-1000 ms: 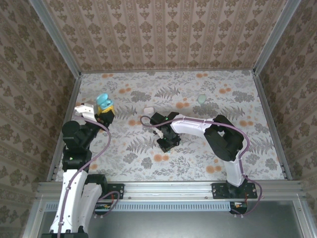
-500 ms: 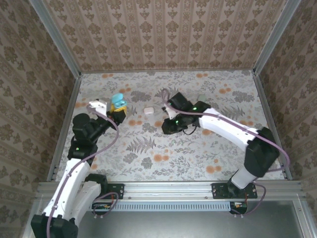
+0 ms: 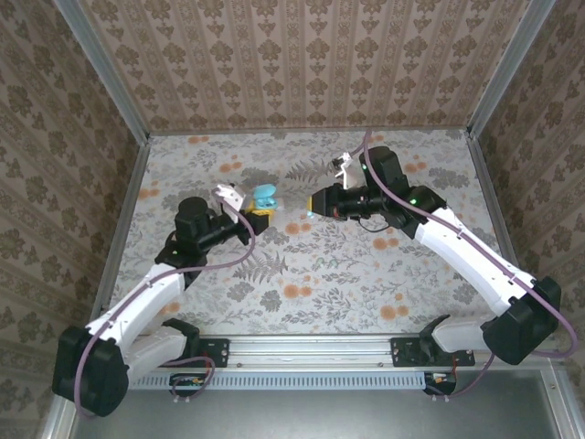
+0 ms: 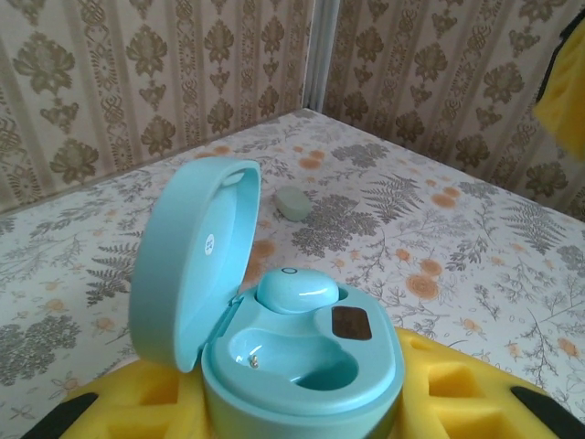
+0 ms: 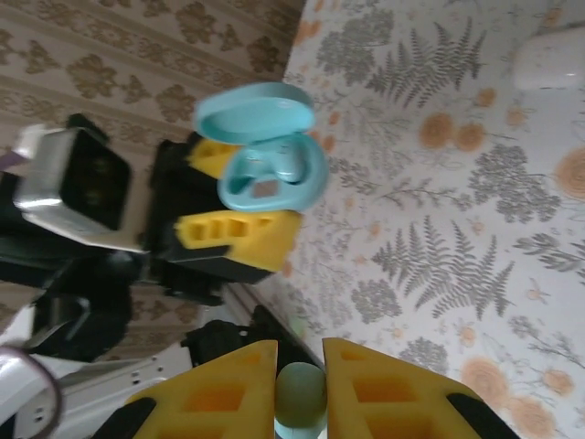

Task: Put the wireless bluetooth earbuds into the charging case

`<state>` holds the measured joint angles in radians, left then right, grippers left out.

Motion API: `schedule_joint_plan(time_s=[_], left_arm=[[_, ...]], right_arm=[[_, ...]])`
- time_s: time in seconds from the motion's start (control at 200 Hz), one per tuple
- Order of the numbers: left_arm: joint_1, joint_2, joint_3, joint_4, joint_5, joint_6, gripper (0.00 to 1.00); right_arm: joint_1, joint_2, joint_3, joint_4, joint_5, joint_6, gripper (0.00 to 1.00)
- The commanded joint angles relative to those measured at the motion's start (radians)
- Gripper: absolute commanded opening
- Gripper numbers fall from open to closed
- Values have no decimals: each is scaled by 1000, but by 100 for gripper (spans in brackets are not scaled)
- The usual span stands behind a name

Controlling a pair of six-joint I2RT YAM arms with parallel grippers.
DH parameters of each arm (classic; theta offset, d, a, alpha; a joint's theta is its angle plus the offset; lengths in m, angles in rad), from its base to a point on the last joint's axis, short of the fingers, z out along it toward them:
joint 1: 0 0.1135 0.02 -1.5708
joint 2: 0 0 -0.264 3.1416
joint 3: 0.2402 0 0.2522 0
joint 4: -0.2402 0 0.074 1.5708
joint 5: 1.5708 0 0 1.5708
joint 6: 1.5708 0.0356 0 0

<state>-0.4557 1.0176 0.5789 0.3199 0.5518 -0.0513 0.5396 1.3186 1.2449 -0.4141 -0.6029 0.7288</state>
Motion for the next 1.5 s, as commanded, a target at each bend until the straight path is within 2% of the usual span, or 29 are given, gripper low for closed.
schedule_joint_plan(time_s=[0.0, 0.305, 0.76, 1.495], left_arm=[[-35, 27, 30, 92, 26, 29, 36], [-76, 86, 35, 141, 54, 47, 36], [-90, 87, 22, 217, 124, 55, 37], [-97, 78, 15, 275, 105, 38, 38]], right_arm=[[3, -13, -15, 92, -59, 88, 19], [38, 38, 9, 176, -77, 135, 19], [80, 130, 21, 313, -39, 197, 19], [117, 167, 17, 358, 41, 221, 19]])
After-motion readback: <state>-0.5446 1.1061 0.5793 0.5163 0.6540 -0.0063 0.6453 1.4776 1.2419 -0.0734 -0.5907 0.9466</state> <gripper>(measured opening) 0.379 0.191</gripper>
